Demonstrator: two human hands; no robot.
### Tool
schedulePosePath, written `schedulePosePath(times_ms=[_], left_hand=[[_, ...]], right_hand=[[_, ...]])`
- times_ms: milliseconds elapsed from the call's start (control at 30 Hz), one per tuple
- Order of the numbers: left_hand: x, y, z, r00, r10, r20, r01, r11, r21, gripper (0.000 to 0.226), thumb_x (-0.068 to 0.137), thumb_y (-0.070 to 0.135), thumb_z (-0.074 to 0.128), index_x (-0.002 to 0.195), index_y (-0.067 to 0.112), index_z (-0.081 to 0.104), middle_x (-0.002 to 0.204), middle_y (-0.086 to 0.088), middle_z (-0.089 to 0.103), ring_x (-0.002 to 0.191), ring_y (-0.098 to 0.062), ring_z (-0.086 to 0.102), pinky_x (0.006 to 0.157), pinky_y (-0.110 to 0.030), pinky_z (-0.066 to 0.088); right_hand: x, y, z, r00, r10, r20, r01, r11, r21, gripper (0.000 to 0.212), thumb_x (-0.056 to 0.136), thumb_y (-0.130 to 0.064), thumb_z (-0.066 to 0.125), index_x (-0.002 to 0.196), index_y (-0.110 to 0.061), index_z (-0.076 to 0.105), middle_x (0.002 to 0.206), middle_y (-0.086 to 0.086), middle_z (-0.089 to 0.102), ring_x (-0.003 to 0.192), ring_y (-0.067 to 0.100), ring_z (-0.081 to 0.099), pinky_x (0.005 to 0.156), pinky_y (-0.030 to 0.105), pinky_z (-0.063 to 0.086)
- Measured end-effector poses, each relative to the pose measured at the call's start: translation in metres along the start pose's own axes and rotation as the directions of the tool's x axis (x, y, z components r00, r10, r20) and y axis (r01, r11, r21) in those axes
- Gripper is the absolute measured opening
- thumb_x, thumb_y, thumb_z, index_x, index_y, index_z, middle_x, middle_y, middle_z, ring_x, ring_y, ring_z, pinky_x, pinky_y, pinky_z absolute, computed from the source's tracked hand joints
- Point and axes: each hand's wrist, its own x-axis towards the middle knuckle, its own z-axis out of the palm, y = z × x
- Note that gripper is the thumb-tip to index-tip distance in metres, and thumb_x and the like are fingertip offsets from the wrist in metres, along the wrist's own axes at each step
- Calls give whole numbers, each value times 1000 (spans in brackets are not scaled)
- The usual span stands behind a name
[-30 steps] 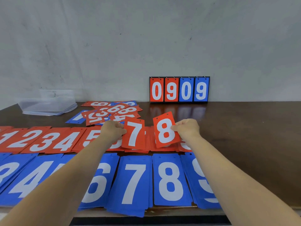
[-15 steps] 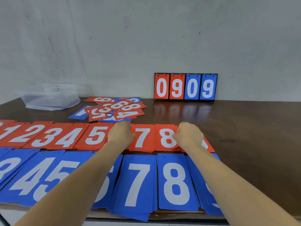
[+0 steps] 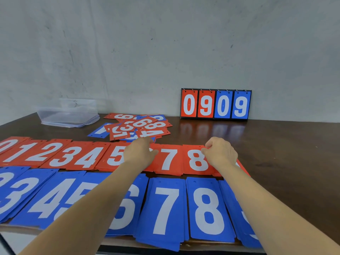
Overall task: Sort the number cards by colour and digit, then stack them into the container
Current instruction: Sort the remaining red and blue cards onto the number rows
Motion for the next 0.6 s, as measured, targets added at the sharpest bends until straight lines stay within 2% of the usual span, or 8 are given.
schedulePosePath(times_ms=[100, 167, 367, 600], left_hand=[[3, -8, -7, 1000, 1, 14, -1, 1000, -25, 49, 92, 40, 61, 136, 23, 49, 129, 0, 59, 109, -19, 61, 87, -37, 55], [6, -16, -11, 1000, -8, 18, 9, 999, -43, 48, 91, 39, 62, 135, 23, 50, 126, 0, 60, 101, -18, 64, 84, -37, 56], [27, -56, -28, 999, -32, 17, 33, 997, -68, 48, 91, 36, 62, 135, 23, 51, 127, 3, 61, 108, -16, 61, 85, -35, 56], [79, -112, -41, 998, -46, 31, 49, 990, -129, 45, 89, 36, 65, 130, 19, 56, 122, 0, 64, 108, -18, 60, 86, -35, 53]], right_hand=[[-1, -8, -1, 1000, -2, 11, 3, 1000, -14, 10, 93, -32, 61, 93, -22, 62, 84, -3, 64, 68, 11, 52, 50, 21, 38], [0, -15, 1, 1000, -3, 4, 3, 1000, -22, 10, 93, -31, 61, 91, -22, 64, 85, -2, 66, 66, 10, 52, 50, 21, 39], [16, -46, 10, 1000, 1, -6, -1, 1000, -23, 16, 93, -29, 59, 83, -19, 66, 80, -1, 67, 62, 9, 56, 47, 19, 37], [44, -97, 29, 999, 45, 13, -45, 998, 36, 9, 93, -29, 60, 86, -23, 63, 90, -2, 66, 77, 14, 59, 62, 26, 48]])
